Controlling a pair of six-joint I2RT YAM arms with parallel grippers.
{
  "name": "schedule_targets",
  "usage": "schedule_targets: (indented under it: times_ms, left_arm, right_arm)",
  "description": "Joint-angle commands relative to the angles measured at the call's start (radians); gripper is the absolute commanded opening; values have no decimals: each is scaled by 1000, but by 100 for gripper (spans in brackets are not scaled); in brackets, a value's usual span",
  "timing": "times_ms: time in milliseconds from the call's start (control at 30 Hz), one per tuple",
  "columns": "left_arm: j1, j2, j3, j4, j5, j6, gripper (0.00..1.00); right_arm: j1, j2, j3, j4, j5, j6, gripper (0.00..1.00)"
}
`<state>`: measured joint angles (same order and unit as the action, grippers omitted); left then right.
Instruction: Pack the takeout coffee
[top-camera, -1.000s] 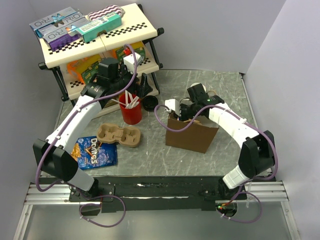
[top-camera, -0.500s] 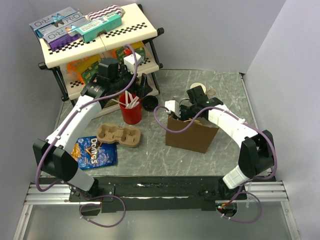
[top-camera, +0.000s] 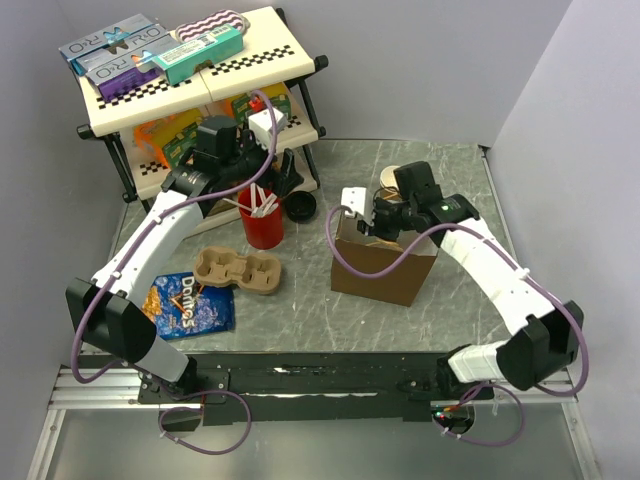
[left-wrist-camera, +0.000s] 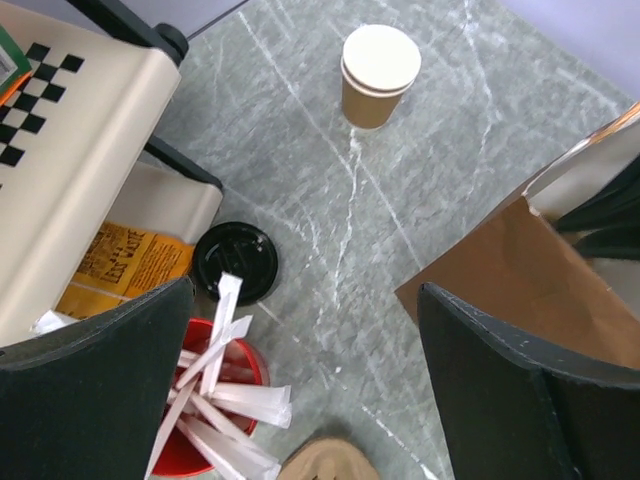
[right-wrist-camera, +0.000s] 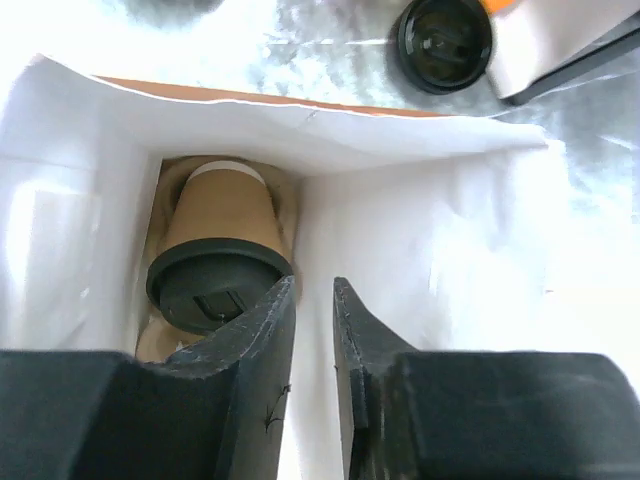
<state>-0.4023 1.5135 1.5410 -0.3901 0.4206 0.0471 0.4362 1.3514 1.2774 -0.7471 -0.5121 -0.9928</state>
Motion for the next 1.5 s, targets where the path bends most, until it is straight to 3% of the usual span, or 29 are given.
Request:
schedule_targets:
  times_ms: [0, 233, 467, 633, 1033, 1133, 1267, 1467]
  left_arm:
    - [5, -59, 8, -50, -55, 71, 99]
    - [19, -89, -35, -209, -128, 165, 100]
    - [101, -55, 5, -351, -242, 145, 86]
    - [172, -30, 13, -421, -335, 212, 83]
    - [221, 89, 90, -454, -183, 258, 73]
    - [221, 114, 93, -444, -164, 263, 69]
    - [221, 158, 146, -495, -129, 266, 51]
    - [221, 159, 120, -512, -141, 272, 47]
  right_arm:
    - [7, -75, 66, -58, 18, 28, 31]
    - [7, -156, 143, -95, 56, 94, 35]
    - [7, -247, 198, -80, 81, 178, 42]
    - [9, -278, 211, -69, 92, 232, 46]
    - [7, -316, 212, -96, 64, 286, 51]
    - [7, -325, 169, -120, 64, 267, 50]
    - [7, -339, 148, -130, 72, 267, 50]
    - [7, -359, 99, -133, 86, 252, 50]
